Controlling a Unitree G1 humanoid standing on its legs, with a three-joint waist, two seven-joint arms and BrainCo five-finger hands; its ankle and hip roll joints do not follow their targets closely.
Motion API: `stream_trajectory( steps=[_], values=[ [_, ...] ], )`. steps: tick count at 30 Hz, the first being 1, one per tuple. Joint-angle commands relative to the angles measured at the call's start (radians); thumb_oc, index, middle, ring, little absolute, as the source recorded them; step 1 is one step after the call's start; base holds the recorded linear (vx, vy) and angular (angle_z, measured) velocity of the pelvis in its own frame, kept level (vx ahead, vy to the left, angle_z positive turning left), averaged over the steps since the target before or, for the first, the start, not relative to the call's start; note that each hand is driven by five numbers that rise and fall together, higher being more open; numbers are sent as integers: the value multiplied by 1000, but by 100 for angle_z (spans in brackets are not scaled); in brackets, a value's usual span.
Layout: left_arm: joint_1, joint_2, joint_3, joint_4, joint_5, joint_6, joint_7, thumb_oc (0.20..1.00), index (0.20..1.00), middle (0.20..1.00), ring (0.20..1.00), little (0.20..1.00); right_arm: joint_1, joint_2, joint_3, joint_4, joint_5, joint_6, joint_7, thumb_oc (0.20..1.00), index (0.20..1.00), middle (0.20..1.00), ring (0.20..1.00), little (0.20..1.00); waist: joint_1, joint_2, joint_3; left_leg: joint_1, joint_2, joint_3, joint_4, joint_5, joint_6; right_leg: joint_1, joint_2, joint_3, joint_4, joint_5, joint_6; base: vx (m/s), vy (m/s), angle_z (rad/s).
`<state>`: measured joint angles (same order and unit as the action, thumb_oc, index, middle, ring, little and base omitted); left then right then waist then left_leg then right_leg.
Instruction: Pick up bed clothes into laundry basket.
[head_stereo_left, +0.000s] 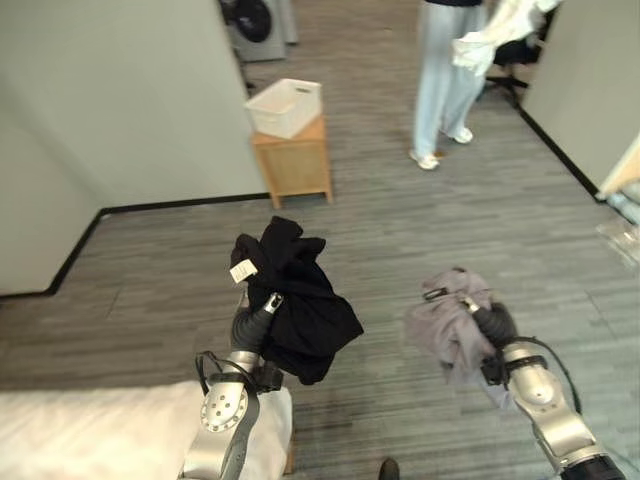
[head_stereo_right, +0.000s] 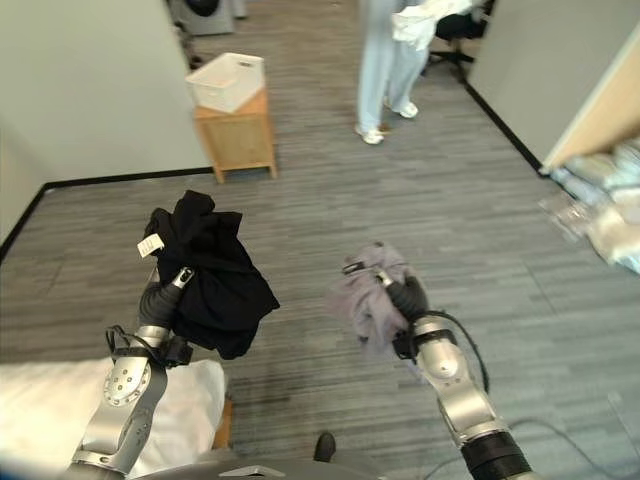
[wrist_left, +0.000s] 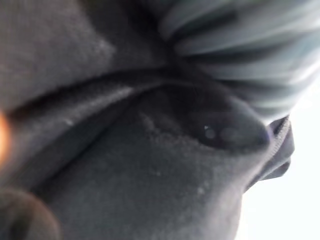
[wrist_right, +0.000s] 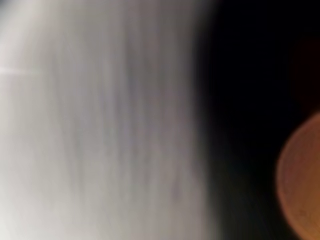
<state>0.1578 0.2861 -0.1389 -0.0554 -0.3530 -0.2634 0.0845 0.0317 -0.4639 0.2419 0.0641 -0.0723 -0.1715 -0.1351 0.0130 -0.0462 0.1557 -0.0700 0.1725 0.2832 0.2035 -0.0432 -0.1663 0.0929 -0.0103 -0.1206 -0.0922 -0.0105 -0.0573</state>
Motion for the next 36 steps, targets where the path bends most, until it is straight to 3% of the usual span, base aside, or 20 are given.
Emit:
stream_trajectory(
  steps=[1,6,8,11,13,15,16,17,18,20,22,23,24,26,27,28,30,32,34,36],
  values=[
    [-40,27,21,-55,5,-59,52,200,200,200,200,200,-84,-30,-59,-88,-58,-49,-22,200,200,200,200,200,49,21,26,-25,-7,187,-142,103,38,110,-107,-160,5,-100,154,358,25,-126],
    [-33,34,28,-48,24,-50,94,200,200,200,200,200,-73,-37,-77,-88,-137,-8,-61,200,200,200,200,200,49,29,17,-27,16,376,-278,179,44,177,-60,-195,5,-136,154,331,30,1],
    [1,36,31,-52,31,-45,98,200,200,200,200,200,-77,-26,-67,-84,-138,-1,-55,200,200,200,200,200,54,42,-6,-8,4,368,-287,175,67,206,-39,-195,5,-143,160,390,75,20],
    [27,39,29,-33,29,-37,116,200,200,200,200,200,-92,-15,-65,-48,-149,14,-76,200,200,200,200,200,85,26,-33,9,-28,332,-290,185,86,253,-45,-203,16,-140,166,402,67,-25],
    [25,54,38,-10,42,-24,134,200,200,200,200,200,-105,-13,-81,-38,-168,19,-97,200,200,200,200,200,105,7,-50,29,-62,318,-291,147,122,245,-69,-225,127,-109,198,372,78,13],
    [20,76,35,-3,35,-17,133,200,200,200,200,200,-124,-24,-100,-41,-196,22,-118,200,200,200,200,200,117,-1,-56,64,-87,331,-291,98,160,203,-131,-270,308,-49,267,335,131,31],
    [16,86,30,-2,33,-8,136,200,200,200,200,200,-129,-27,-111,-49,-216,29,-126,200,200,200,200,200,110,-5,-48,88,-105,325,-291,70,177,154,-177,-285,432,39,314,329,128,27],
    [6,96,23,2,33,-3,142,200,200,200,200,200,-131,-28,-120,-56,-228,35,-135,200,200,200,200,200,94,1,-39,111,-105,308,-291,53,181,103,-187,-284,532,97,319,327,97,34],
    [-11,102,16,6,41,1,153,200,200,200,200,200,-127,-24,-132,-60,-231,35,-148,200,200,200,200,200,73,13,-31,125,-103,291,-291,35,190,30,-197,-270,640,110,319,308,61,52],
    [-38,112,3,-4,62,0,162,200,200,200,200,200,-113,-16,-157,-82,-228,42,-162,200,200,200,200,200,22,42,-8,165,-96,257,-291,7,187,-85,-235,-251,692,78,319,303,45,81],
    [-45,112,-2,-10,67,0,160,200,200,200,200,200,-103,-9,-164,-91,-220,45,-162,200,200,200,200,200,4,48,1,175,-99,236,-291,-2,181,-112,-267,-253,662,49,311,261,-39,63],
    [-54,111,-17,-21,72,1,152,200,200,200,200,200,-87,-5,-171,-102,-224,50,-168,200,200,200,200,200,-15,57,12,195,-99,183,-291,-24,166,-141,-272,-237,529,-13,271,316,-220,73],
    [-59,109,-30,-23,79,-1,145,200,200,200,200,200,-76,-12,-177,-113,-231,52,-167,200,200,200,200,200,-32,56,12,201,-94,164,-291,-17,155,-153,-242,-211,352,-4,236,411,-282,88],
    [-73,104,-37,-17,84,-1,131,200,200,200,200,200,-78,-24,-182,-114,-245,60,-169,200,200,200,200,200,-50,44,13,224,-94,137,-291,-31,135,-164,-222,-162,152,26,245,348,-244,57],
    [-88,102,-29,-10,82,-2,132,200,200,200,200,200,-100,-39,-181,-112,-254,62,-178,200,200,200,200,200,-54,38,10,247,-87,134,-291,-51,121,-195,-235,-178,55,82,267,405,-210,65],
    [-95,102,-25,-5,84,-5,129,200,200,200,200,200,-118,-48,-181,-110,-258,65,-178,200,200,200,200,200,-56,41,6,260,-82,134,-291,-60,111,-215,-246,-206,10,101,278,444,-180,60],
    [-98,99,-3,3,93,-3,127,200,200,200,200,200,-159,-54,-176,-114,-268,69,-181,200,200,200,200,200,-47,53,1,318,-71,143,-291,-106,97,-286,-274,-276,5,100,301,478,-123,19],
    [-105,99,13,5,97,-6,124,200,200,200,200,200,-174,-51,-172,-127,-266,64,-175,200,200,200,200,200,-45,48,-2,363,-83,152,-291,-131,92,-307,-282,-320,8,113,288,498,-163,-18],
    [-113,83,11,12,103,-7,120,200,200,200,200,200,-161,-47,-169,-143,-260,59,-153,200,200,200,200,200,-58,44,-12,427,-97,117,-291,-187,99,-265,-266,-297,7,130,286,580,-176,-2],
    [-116,63,-2,7,105,-10,126,200,200,200,200,200,-130,-51,-165,-160,-256,51,-131,200,200,200,200,200,-79,39,-25,453,-86,93,-245,-172,75,-231,-255,-282,5,161,261,503,-287,56]
  ],
)
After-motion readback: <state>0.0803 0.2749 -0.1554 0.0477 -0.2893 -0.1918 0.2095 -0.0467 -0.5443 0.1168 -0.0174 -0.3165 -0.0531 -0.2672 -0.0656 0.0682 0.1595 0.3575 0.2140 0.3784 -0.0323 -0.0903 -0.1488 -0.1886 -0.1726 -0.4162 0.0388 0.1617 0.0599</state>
